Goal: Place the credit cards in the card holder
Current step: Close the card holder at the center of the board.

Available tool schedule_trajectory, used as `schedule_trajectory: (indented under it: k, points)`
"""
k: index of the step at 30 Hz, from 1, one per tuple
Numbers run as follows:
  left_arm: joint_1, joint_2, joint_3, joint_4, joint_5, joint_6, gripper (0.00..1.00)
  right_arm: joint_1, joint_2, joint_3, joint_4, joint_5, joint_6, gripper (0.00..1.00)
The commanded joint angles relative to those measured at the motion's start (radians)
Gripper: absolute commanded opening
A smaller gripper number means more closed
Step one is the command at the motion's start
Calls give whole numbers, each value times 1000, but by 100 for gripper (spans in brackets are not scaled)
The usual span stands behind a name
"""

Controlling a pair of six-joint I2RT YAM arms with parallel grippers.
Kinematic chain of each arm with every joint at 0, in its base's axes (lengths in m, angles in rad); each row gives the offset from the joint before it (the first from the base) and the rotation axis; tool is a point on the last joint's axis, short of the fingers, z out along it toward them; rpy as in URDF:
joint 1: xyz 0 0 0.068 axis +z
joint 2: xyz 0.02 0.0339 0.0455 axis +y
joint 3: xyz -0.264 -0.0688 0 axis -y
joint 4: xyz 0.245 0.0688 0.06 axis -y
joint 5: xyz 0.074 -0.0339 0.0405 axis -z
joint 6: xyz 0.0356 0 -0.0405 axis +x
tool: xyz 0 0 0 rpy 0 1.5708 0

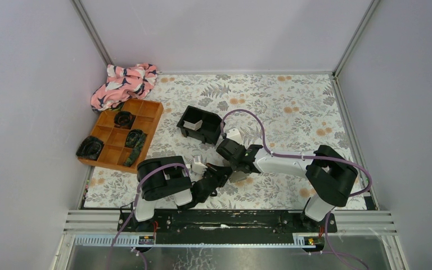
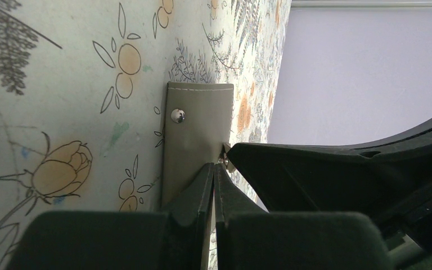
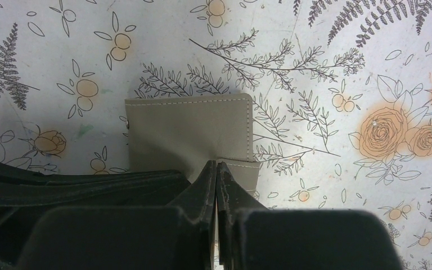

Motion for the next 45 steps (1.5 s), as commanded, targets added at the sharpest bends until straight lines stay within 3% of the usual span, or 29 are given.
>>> schedule_trajectory:
  k: [1,45]
  points:
    - [-4,31,-20,-149,51,31,6,17,-3,37,5,12,25,1]
    - [-5,27,-23,-156,51,33,6,33,-74,-117,95,-10,116,0]
